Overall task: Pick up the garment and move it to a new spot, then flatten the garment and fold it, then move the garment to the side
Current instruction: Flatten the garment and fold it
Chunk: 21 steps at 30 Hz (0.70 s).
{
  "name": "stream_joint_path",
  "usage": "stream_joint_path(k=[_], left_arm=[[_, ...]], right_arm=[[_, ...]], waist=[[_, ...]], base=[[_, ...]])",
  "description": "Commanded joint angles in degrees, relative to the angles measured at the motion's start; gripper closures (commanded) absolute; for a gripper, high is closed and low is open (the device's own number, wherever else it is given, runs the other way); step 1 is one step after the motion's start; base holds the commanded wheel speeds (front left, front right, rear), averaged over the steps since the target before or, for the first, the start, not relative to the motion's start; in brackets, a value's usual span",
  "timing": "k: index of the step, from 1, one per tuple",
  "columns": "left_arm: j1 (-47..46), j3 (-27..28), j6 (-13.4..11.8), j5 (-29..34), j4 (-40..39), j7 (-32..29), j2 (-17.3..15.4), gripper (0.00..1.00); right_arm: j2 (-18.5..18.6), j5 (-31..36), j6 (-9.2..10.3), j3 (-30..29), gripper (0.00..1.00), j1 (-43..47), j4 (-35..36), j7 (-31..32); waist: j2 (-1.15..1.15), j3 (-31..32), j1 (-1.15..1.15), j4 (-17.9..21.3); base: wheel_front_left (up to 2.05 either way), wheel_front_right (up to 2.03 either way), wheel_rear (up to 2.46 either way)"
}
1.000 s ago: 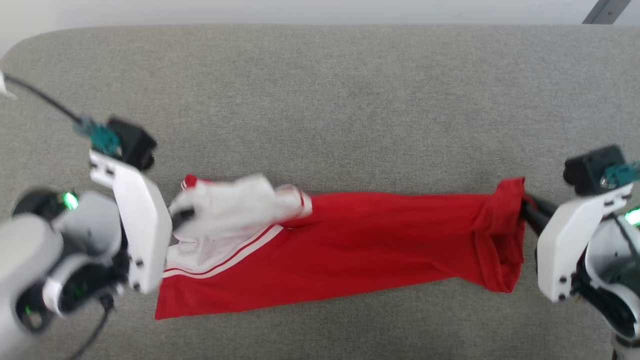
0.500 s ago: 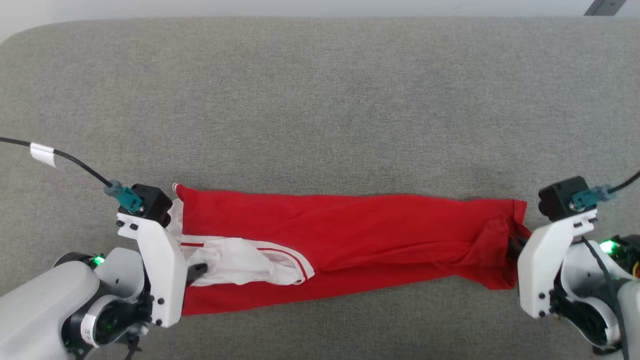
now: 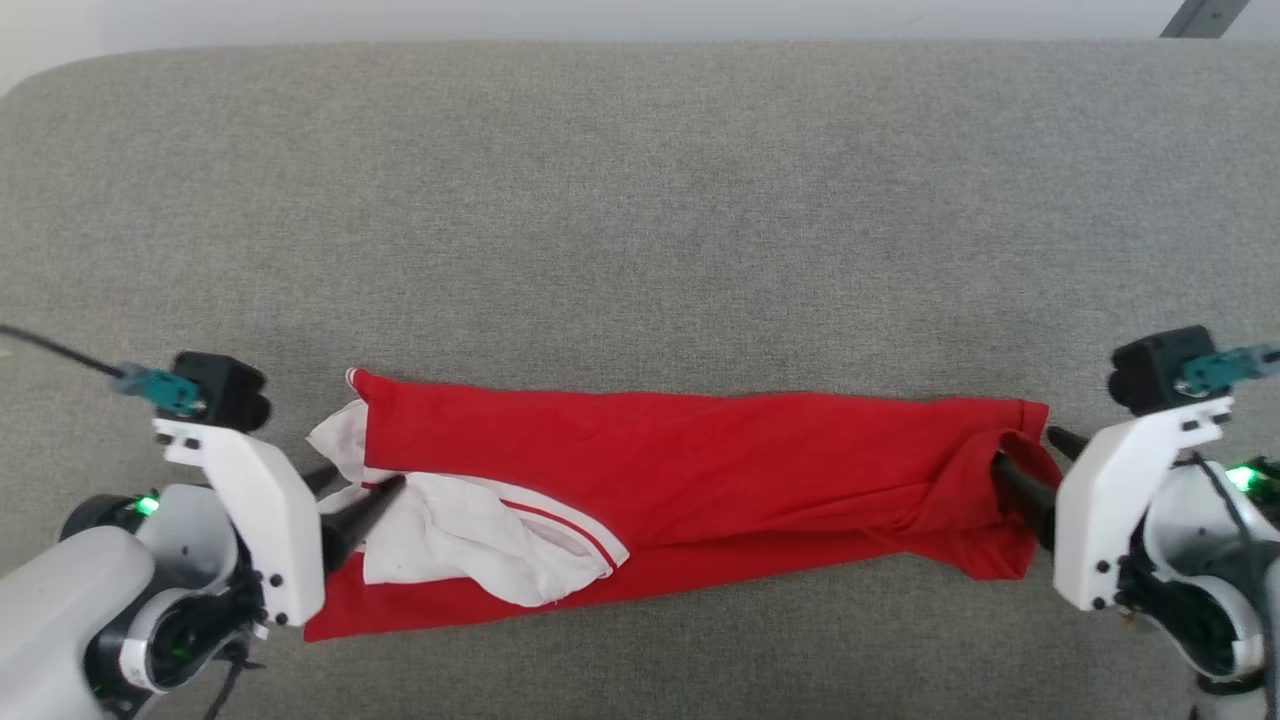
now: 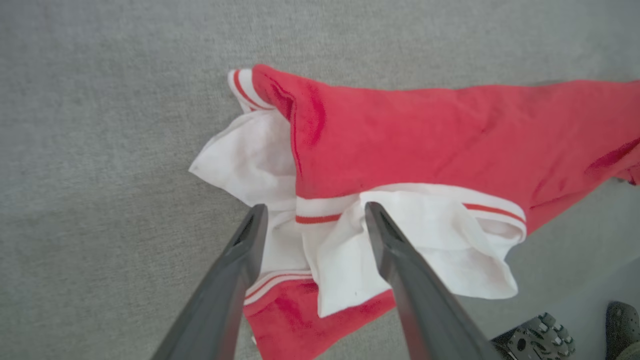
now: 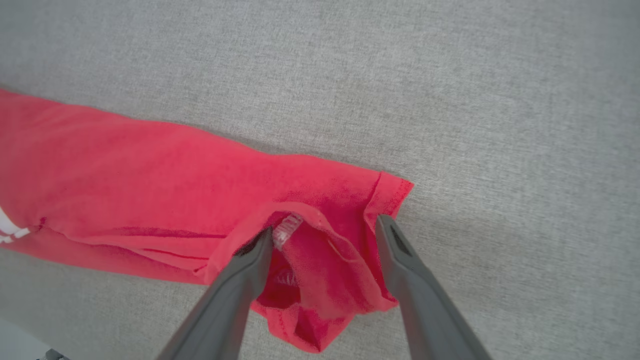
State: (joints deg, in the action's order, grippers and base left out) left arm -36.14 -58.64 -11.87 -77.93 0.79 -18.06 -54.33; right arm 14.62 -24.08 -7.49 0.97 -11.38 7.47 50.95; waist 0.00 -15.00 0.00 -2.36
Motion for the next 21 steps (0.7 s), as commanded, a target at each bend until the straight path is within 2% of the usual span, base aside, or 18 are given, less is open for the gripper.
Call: stream_joint_path(k=[1, 6, 12, 16, 21], left_arm=[[1.10, 0.92, -0.35, 0.35, -0.74, 1.92, -0.58, 0.00], [3.25, 3.50, -0.98, 2.16, -3.08, 10.27, -2.37, 0.00], [5.97, 5.92, -0.84, 5.09, -3.74, 21.42, -2.57, 0.00], [8.03, 7.43, -1.51, 6.67, -3.33, 28.70, -2.42, 0.00], [10.98, 10.56, -2.37, 8.57, -2.42, 32.72, -1.19, 0.00]], right_arm=[[-0.37, 0.51, 0.00, -0.95, 0.00, 0.46, 0.97, 0.71], [-1.73, 1.47, 0.00, -5.34, 0.00, 1.49, 1.90, 2.67], [-3.11, 1.94, 0.00, -9.55, 0.00, 1.10, -0.90, 3.86], [-3.64, 0.62, 0.00, -10.27, 0.00, 0.23, -4.53, 3.87], [-3.31, -0.51, 0.00, -9.40, 0.00, -0.70, -10.08, 3.49]], waist=[[0.00, 0.06, 0.00, -0.08], [0.00, 0.17, 0.00, -0.56], [0.00, 0.32, 0.00, -1.98], [0.00, 0.56, 0.00, -3.19], [0.00, 1.08, 0.00, -4.93]], base=[[0.00, 0.00, 0.00], [0.00, 0.00, 0.00], [0.00, 0.00, 0.00], [0.00, 0.00, 0.00], [0.00, 0.00, 0.00]])
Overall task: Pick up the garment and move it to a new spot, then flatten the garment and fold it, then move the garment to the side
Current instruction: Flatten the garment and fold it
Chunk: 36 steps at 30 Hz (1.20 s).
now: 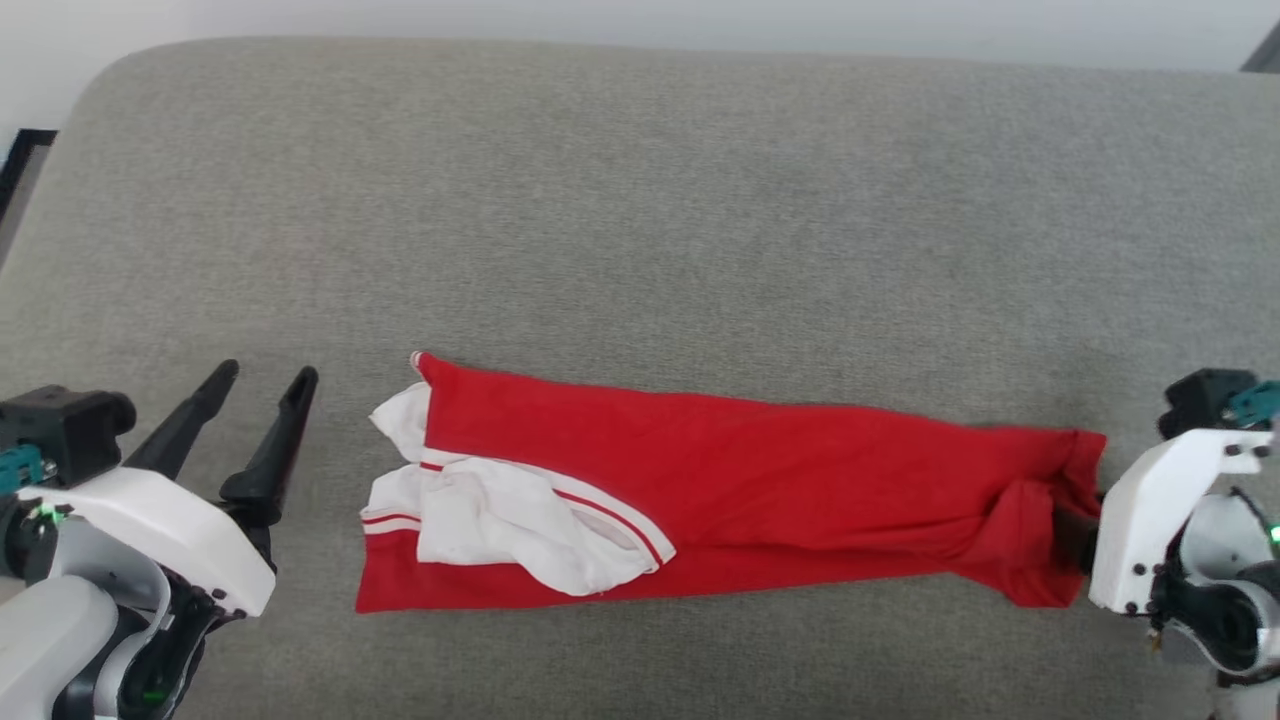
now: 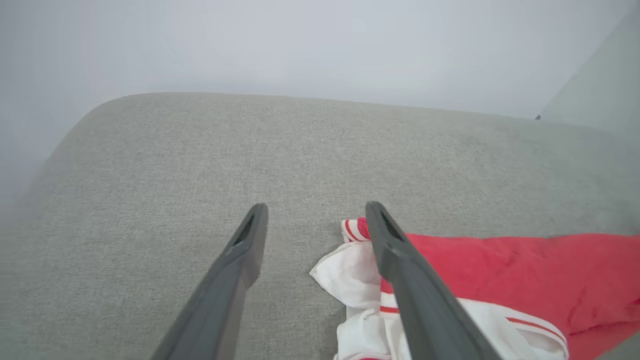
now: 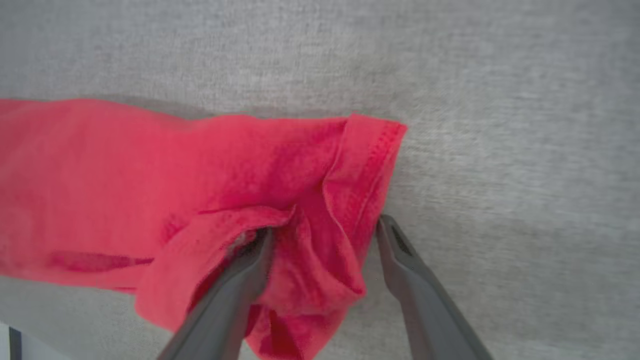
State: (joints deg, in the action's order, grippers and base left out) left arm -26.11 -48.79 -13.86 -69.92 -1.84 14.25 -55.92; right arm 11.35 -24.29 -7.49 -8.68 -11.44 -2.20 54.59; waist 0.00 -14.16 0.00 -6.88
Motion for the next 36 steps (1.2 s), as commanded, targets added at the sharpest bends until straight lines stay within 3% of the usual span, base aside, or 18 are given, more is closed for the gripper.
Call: stream_joint_path(k=[1, 6, 7, 8, 9, 10, 21, 28, 36], left_arm=[[1.72, 1.67, -0.40, 1.09, 0.42, 0.64, 0.86, 0.00], [7.16, 10.06, 0.49, 4.68, 1.43, 0.95, 4.90, 0.00], [8.61, 12.10, 0.78, 5.53, 1.84, 0.96, 6.07, 0.00], [8.61, 12.10, 0.78, 5.53, 1.84, 0.96, 6.07, 0.00], [9.94, 14.47, 1.31, 6.44, 2.16, 0.96, 7.36, 0.00], [11.27, 16.50, 1.96, 7.96, 2.31, 0.96, 8.47, 0.00], [25.66, 37.12, 10.27, 21.74, 3.77, 0.95, 22.87, 0.00], [30.71, 45.03, 14.99, 27.79, 4.89, 0.96, 30.56, 0.00], [33.08, 51.69, 18.95, 33.01, 4.69, 0.96, 38.03, 0.00]], right_arm=[[0.26, -0.37, 0.00, 0.54, 0.00, -0.89, -1.72, -0.14], [1.03, -2.34, -0.01, 4.58, 0.00, -1.21, -7.95, 0.44], [1.44, -3.16, -0.02, 5.84, 0.53, -1.17, -8.40, 0.53], [1.44, -3.16, -0.02, 5.84, 0.53, -1.17, -8.40, 0.53], [1.87, -4.01, -0.04, 6.79, 0.92, -1.37, -8.71, -0.10], [2.46, -4.76, -0.05, 7.57, 1.00, -1.41, -9.14, -0.32], [6.32, -12.90, -0.01, 10.15, 1.00, -1.42, -7.33, -0.19], [7.84, -14.68, 0.00, 8.09, 1.00, -1.32, -5.10, 0.45], [10.72, -12.33, 0.00, 1.12, 1.00, -0.56, -4.32, 1.61]], waist=[[0.00, 0.39, 0.00, -0.77], [0.00, 1.28, 0.00, -2.31], [0.00, 1.49, 0.00, -2.61], [0.00, 1.49, 0.00, -2.61], [0.00, 1.70, 0.00, -2.87], [0.00, 1.89, 0.00, -3.08], [0.00, 4.09, 0.00, -3.69], [0.00, 5.13, 0.00, -3.09], [0.00, 6.27, 0.00, -2.04]], base=[[0.00, 0.00, 0.00], [0.00, 0.00, 0.00], [0.00, 0.00, 0.00], [0.00, 0.00, 0.00], [0.00, 0.00, 0.00], [0.00, 0.00, 0.00], [0.00, 0.00, 0.00], [0.00, 0.00, 0.00], [0.00, 0.00, 0.00]])
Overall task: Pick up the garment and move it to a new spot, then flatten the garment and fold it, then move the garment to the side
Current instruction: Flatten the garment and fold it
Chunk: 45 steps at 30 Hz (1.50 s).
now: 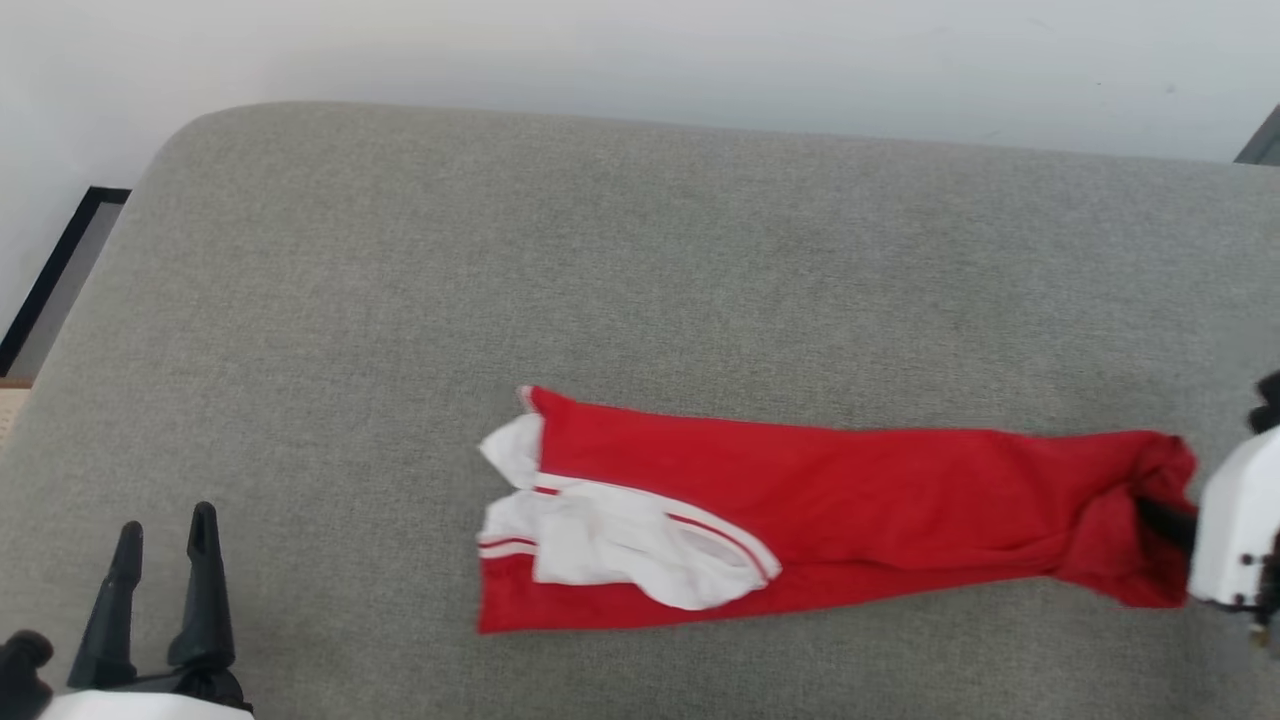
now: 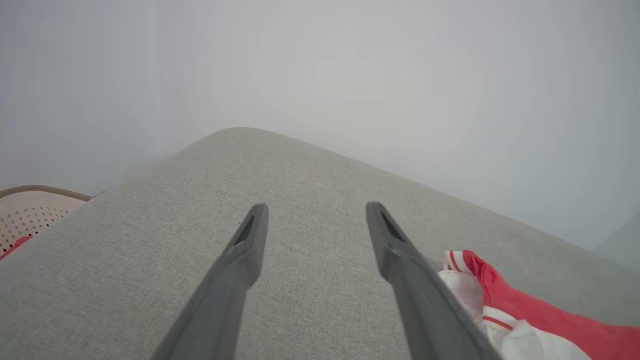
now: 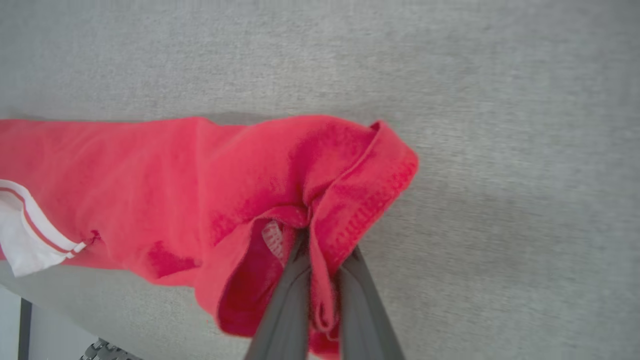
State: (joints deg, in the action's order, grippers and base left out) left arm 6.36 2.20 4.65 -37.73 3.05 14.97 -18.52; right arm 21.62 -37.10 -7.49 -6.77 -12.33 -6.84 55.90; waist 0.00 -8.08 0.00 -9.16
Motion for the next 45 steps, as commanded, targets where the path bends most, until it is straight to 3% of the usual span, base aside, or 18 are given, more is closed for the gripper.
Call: stream_joint_path(k=[1, 9, 18, 26, 32, 37, 45], left_arm=[[0.96, 1.24, 0.74, 1.44, -0.07, 0.25, 1.37, 0.00], [0.22, 3.71, 2.44, 5.52, 0.89, 0.25, 6.02, 0.00], [-0.44, 2.67, 2.80, 8.90, 1.00, 0.25, 6.90, 0.00], [-0.06, 1.50, 2.83, 8.78, 0.49, 0.25, 6.65, 0.00], [0.17, 1.09, 2.83, 8.93, 0.46, 0.25, 6.52, 0.00], [-0.98, 0.06, 2.84, 8.45, 0.78, 0.25, 6.21, 0.00], [-1.93, -1.77, 2.84, 7.79, 1.50, 0.25, 6.21, 0.00]], right_arm=[[0.84, 0.91, 0.00, -1.72, 1.00, 0.48, 0.39, 0.59], [3.64, 5.73, 0.00, -8.44, 1.00, -0.97, -2.51, 0.66], [3.27, 7.08, 0.00, -8.56, 1.00, -0.81, -2.77, 2.11], [1.40, 4.74, 0.00, -3.15, 1.00, 2.35, 7.47, 4.95], [-1.52, 3.83, 0.00, 4.36, 1.00, 2.34, 13.18, 5.44], [-3.94, 3.15, 0.00, 11.08, 1.00, -0.07, 12.47, 4.03], [-6.85, 2.63, 0.00, 19.47, 1.00, -4.15, 5.57, -0.25]], waist=[[0.00, 0.28, 0.00, 0.42], [0.00, 0.66, 0.00, 1.91], [0.00, 1.33, 0.00, 2.60], [0.00, 1.86, 0.00, 1.55], [0.00, 1.83, 0.00, -0.34], [0.00, 1.70, 0.00, -2.80], [0.00, 2.00, 0.00, -7.20]], base=[[0.00, 0.00, 0.00], [0.00, 0.00, 0.00], [0.00, 0.00, 0.00], [0.00, 0.00, 0.00], [0.00, 0.00, 0.00], [0.00, 0.00, 0.00], [0.00, 0.00, 0.00]])
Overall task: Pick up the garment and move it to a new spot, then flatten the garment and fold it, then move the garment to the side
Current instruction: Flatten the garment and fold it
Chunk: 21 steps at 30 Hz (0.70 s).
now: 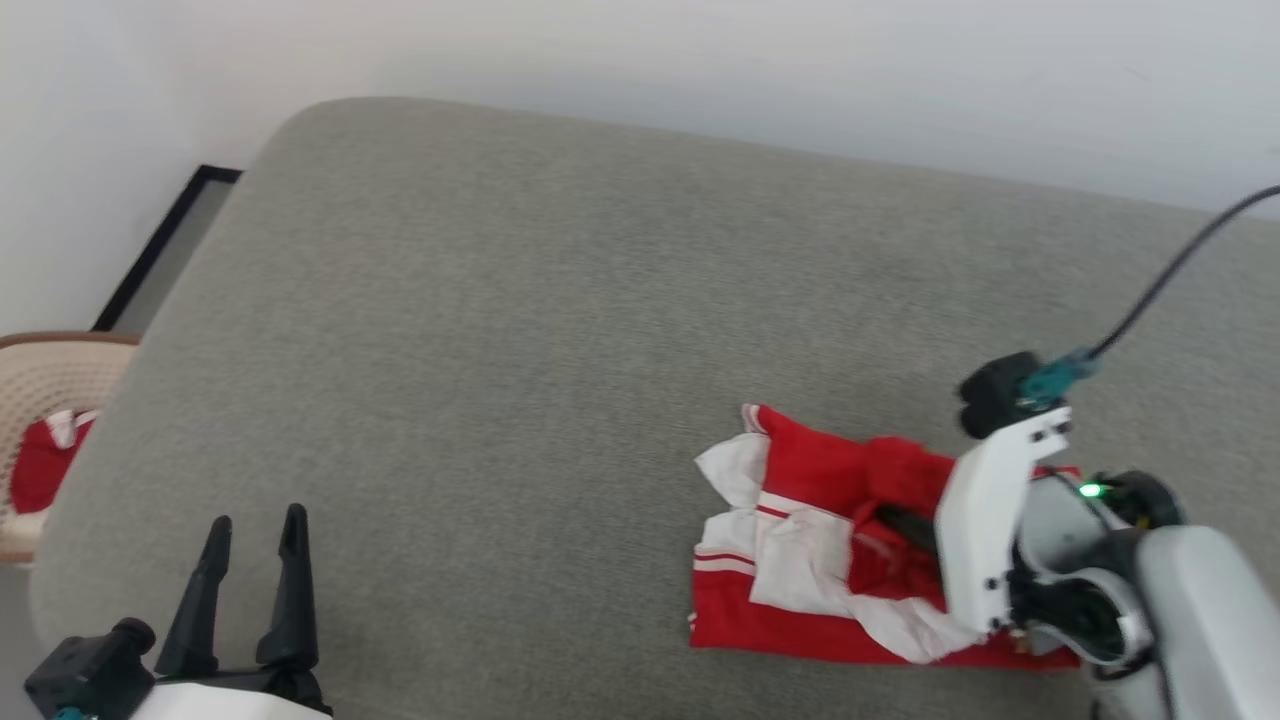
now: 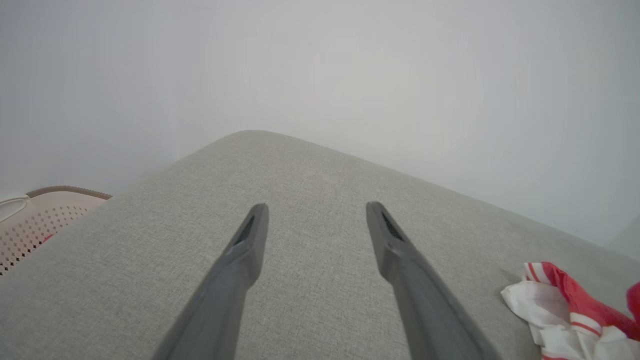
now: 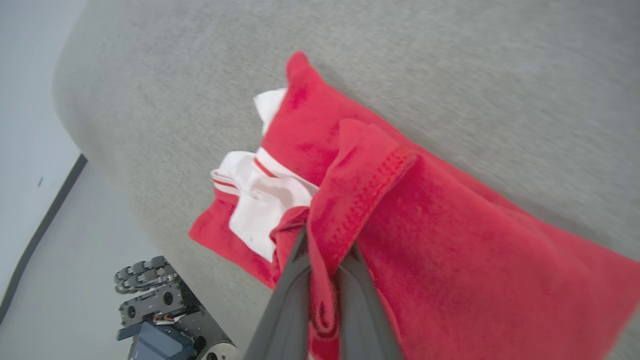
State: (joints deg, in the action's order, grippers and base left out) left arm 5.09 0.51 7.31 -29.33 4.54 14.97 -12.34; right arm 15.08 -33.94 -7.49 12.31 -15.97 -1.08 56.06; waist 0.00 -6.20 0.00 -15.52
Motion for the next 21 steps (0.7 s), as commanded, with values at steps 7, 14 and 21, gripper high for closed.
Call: stream_joint_path(k=[7, 14, 21], left_arm=[[-1.05, -0.63, 0.18, -0.89, 0.35, 0.25, 0.33, 0.00], [-0.76, 0.03, 0.19, -1.28, 0.04, 0.25, 0.41, 0.00], [-0.50, 0.87, 0.19, -1.43, -0.43, 0.25, 0.29, 0.00]], right_arm=[[-1.94, -1.10, 0.00, 5.56, 1.00, -3.55, -6.72, -3.41], [-2.16, -1.49, 0.00, 7.29, 0.00, -5.63, -9.24, -5.62], [-1.15, -4.64, 0.00, 6.52, 0.00, -5.37, -5.08, -6.20]], waist=[[0.00, 0.25, 0.00, -2.75], [0.00, 0.22, 0.00, -1.97], [0.00, 0.40, 0.00, 0.32]], base=[[0.00, 0.00, 0.00], [0.00, 0.00, 0.00], [0.00, 0.00, 0.00]])
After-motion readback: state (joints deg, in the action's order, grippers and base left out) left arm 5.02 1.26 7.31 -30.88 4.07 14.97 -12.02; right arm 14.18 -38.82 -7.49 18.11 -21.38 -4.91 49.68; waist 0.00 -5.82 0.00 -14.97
